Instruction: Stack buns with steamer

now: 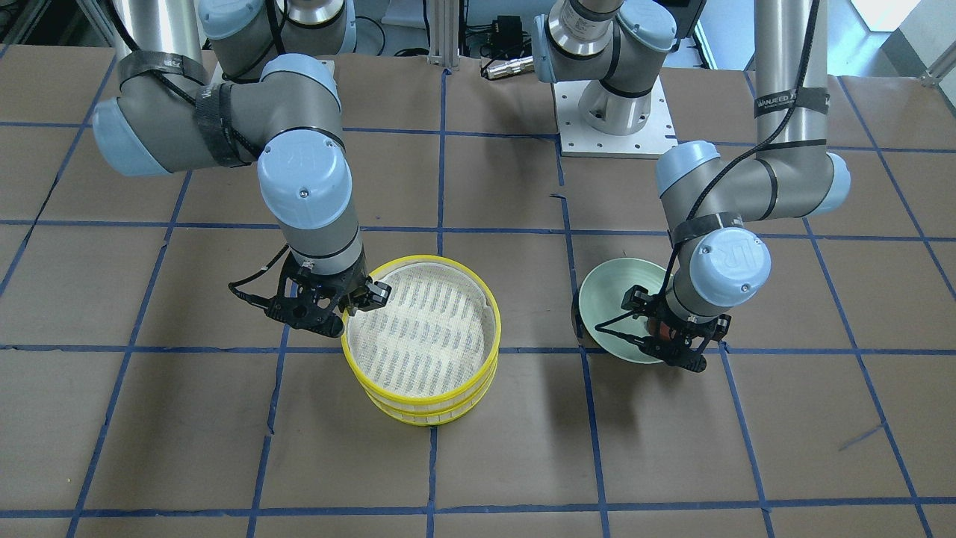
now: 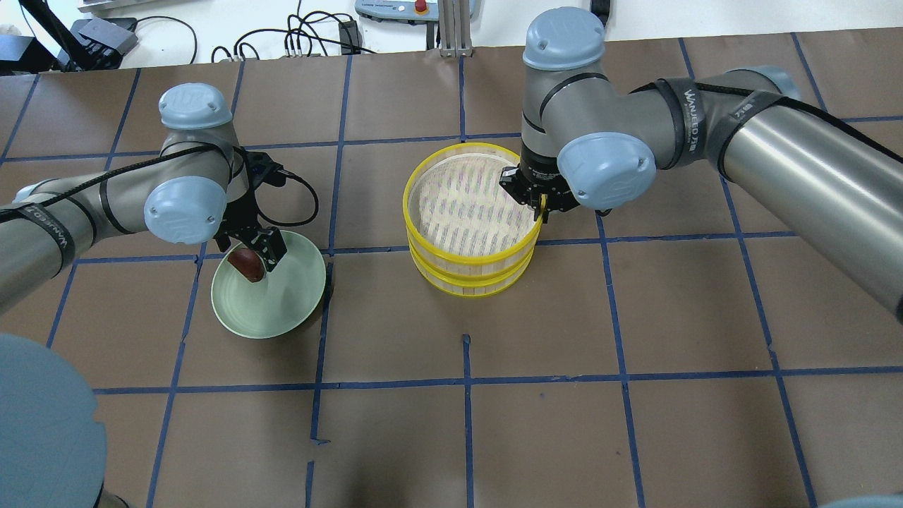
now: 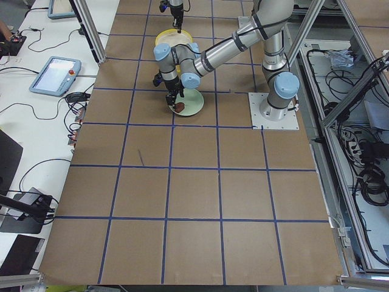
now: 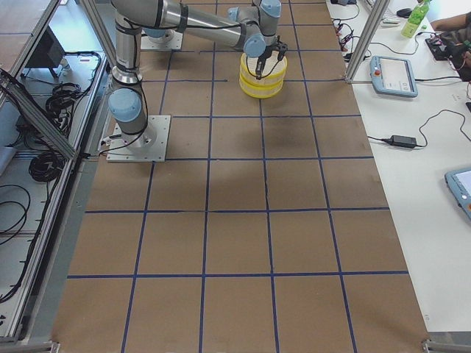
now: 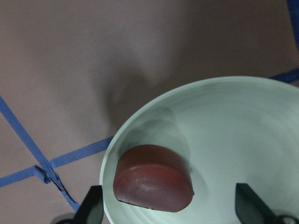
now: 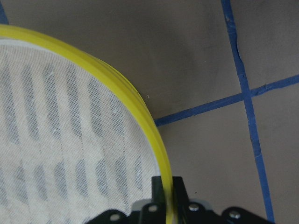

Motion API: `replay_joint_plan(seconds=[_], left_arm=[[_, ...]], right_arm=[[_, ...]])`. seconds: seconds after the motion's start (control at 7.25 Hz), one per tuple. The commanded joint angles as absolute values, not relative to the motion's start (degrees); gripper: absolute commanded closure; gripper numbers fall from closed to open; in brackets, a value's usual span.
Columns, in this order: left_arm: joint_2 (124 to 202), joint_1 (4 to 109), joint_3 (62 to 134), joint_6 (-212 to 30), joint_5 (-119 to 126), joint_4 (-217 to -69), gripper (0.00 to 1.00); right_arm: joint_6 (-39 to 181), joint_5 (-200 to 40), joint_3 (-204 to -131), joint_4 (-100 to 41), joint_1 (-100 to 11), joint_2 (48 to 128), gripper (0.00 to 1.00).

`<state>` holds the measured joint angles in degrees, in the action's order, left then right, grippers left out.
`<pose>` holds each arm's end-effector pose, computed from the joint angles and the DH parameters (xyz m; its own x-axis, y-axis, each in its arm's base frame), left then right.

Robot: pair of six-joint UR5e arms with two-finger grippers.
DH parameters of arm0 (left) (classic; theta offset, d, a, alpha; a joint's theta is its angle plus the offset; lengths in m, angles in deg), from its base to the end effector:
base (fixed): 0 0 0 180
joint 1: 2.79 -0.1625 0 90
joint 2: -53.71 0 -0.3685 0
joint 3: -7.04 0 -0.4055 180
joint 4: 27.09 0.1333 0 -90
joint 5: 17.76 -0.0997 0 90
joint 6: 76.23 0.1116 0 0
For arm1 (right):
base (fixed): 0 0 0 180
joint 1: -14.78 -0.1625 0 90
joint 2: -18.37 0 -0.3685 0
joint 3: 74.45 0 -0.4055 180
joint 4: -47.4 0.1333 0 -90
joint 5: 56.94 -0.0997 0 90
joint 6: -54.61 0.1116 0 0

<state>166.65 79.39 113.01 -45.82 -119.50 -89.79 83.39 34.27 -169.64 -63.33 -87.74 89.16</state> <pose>-0.0368 -0.5449 0.1201 -0.9088 0.4113 -0.0700 0.3789 0.8838 0.2744 0.2542 -0.5406 0.2252 -0.9593 0.2779 0.0493 0.2801 0.9589 0.0460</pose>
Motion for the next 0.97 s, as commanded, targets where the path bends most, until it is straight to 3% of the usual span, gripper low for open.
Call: replay_joint_plan(seconds=[0.0, 0.14, 0.41, 0.55, 0.83], left_arm=[[168.57, 79.38, 113.12, -45.56, -120.68, -89.84, 0.02], [169.28, 79.3, 113.03, -45.65, -121.03, -89.84, 0.05], [168.85, 79.3, 112.95, -45.82, -121.3, -89.93, 0.59], [168.5, 79.3, 112.68, -46.17, -121.21, -90.37, 0.67], [167.88, 79.3, 111.81, -47.92, -120.34, -91.85, 0.67]], right_arm=[[83.26, 34.21, -169.72, -63.35, -88.05, 88.95, 0.91], [83.0, 34.21, -169.72, -63.35, -88.05, 88.95, 0.87], [83.18, 34.29, -169.72, -63.35, -88.13, 88.95, 0.72], [82.83, 34.38, -169.72, -63.35, -88.05, 88.86, 0.46], [82.65, 34.91, -169.46, -65.43, -87.96, 88.86, 0.27]])
